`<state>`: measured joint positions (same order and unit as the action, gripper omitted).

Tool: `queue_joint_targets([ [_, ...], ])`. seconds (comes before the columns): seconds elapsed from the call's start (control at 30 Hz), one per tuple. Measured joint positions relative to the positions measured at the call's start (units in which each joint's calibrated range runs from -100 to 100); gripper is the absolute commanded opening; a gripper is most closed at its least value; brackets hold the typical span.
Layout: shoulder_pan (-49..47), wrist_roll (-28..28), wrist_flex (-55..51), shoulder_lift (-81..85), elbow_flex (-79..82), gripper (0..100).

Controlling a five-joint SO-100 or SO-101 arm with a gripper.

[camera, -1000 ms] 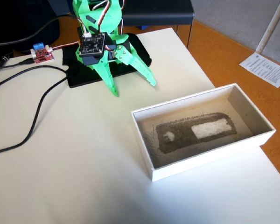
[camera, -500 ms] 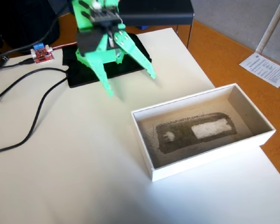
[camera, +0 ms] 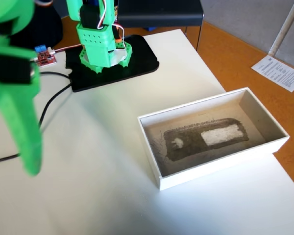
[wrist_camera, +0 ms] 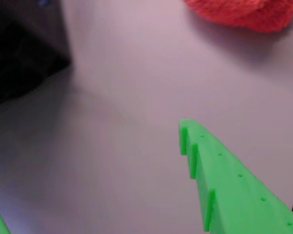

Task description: Remove orange objects from table

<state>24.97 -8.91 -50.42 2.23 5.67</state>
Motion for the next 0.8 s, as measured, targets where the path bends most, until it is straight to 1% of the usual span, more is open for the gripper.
queue_joint_targets([
  [0.13, 1.07, -1.42, -0.79, -13.21, -13.11, 40],
  [0.23, 0.90, -1.17, 1.49, -20.80, -17.05, 40],
  [0.3, 1.64, -2.10, 3.87, -24.82, -18.36, 40],
  [0.4, 3.12, -4.44, 4.87, -27.95, -20.89, 40],
  [0.47, 3.20, -6.40, 4.87, -28.48, -22.58, 36],
  [0.53, 3.03, -7.03, 4.57, -28.48, -22.95, 35],
  [0.63, 3.12, -7.28, -0.50, -28.48, -24.54, 34],
  [0.73, 4.26, -7.37, -8.45, -27.50, -28.76, 38],
  [0.8, 5.25, -7.77, -12.02, -26.79, -32.32, 39],
])
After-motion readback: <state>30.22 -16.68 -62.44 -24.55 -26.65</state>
